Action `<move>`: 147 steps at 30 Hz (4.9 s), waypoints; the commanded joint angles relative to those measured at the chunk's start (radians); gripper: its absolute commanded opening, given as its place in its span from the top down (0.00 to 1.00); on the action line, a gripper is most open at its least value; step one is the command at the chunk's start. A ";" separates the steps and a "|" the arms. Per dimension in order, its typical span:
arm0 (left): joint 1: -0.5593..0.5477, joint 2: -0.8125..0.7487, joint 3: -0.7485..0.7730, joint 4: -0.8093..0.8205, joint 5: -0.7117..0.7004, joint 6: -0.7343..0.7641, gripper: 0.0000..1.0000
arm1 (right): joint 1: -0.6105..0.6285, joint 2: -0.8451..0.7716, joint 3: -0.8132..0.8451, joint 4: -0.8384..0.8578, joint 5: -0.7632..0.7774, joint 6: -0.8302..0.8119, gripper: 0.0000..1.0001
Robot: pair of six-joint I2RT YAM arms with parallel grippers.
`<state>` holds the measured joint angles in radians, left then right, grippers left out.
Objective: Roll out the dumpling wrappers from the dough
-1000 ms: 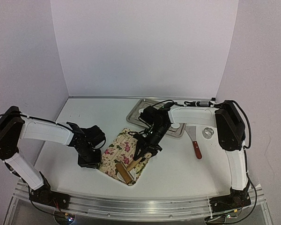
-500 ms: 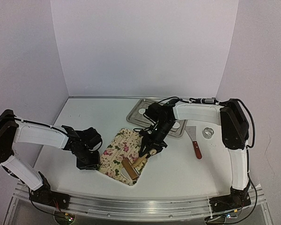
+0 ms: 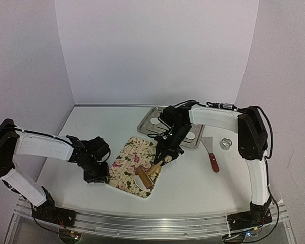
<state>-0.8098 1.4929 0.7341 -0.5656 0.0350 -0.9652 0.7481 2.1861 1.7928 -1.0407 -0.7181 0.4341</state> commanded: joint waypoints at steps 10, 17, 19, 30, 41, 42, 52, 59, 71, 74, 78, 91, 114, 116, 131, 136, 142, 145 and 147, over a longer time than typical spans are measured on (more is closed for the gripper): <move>0.051 -0.061 -0.022 -0.115 -0.055 0.055 1.00 | -0.117 0.149 -0.032 -0.194 0.793 -0.026 1.00; 0.061 -0.061 -0.021 -0.104 -0.042 0.072 1.00 | -0.119 0.156 -0.030 -0.206 0.793 -0.028 1.00; 0.062 -0.060 -0.019 -0.091 -0.038 0.080 1.00 | -0.117 0.153 -0.045 -0.196 0.773 -0.030 1.00; 0.062 -0.103 0.106 -0.010 0.079 0.191 0.73 | -0.082 0.140 -0.105 -0.142 0.657 -0.017 1.00; 0.059 0.097 0.190 0.011 0.114 0.222 0.54 | -0.040 0.155 -0.085 -0.131 0.622 -0.002 1.00; 0.058 0.114 0.196 0.006 0.105 0.222 0.54 | -0.038 0.155 -0.086 -0.131 0.621 -0.001 1.00; 0.053 0.228 0.219 0.022 0.111 0.239 0.64 | -0.027 0.157 -0.080 -0.129 0.614 0.001 1.00; 0.024 0.292 0.228 0.041 0.132 0.255 0.93 | -0.003 0.173 -0.064 -0.127 0.598 0.008 1.00; 0.003 0.317 0.242 0.056 0.131 0.250 1.00 | 0.065 0.274 -0.039 -0.124 0.577 0.042 1.00; -0.002 0.317 0.240 0.061 0.131 0.245 1.00 | 0.077 0.289 -0.012 -0.124 0.571 0.045 1.00; -0.007 0.317 0.238 0.064 0.132 0.239 1.00 | 0.085 0.307 0.008 -0.126 0.563 0.048 1.00; -0.011 0.309 0.226 0.028 0.086 0.212 1.00 | 0.094 0.302 0.022 -0.153 0.615 0.058 1.00; 0.009 0.266 0.155 -0.023 0.026 0.176 1.00 | -0.084 0.099 -0.205 -0.169 0.727 0.041 1.00; 0.008 0.263 0.159 -0.011 0.036 0.188 1.00 | -0.077 0.110 -0.195 -0.165 0.692 0.039 1.00; 0.008 0.293 0.203 0.030 0.082 0.185 1.00 | 0.072 0.287 0.020 -0.186 0.572 0.043 1.00; 0.008 0.311 0.213 0.043 0.096 0.183 1.00 | 0.090 0.307 0.048 -0.193 0.561 0.037 1.00; 0.008 0.338 0.244 0.043 0.104 0.189 1.00 | 0.101 0.320 0.067 -0.201 0.557 0.031 1.00; 0.008 0.348 0.255 0.041 0.106 0.191 1.00 | 0.105 0.324 0.078 -0.204 0.555 0.028 1.00; 0.007 0.352 0.258 0.038 0.104 0.191 1.00 | 0.106 0.324 0.082 -0.210 0.559 0.028 1.00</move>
<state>-0.7975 1.7586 0.9979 -0.5940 0.1339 -0.7480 0.8126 2.2930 1.9808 -1.1686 -0.6386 0.4608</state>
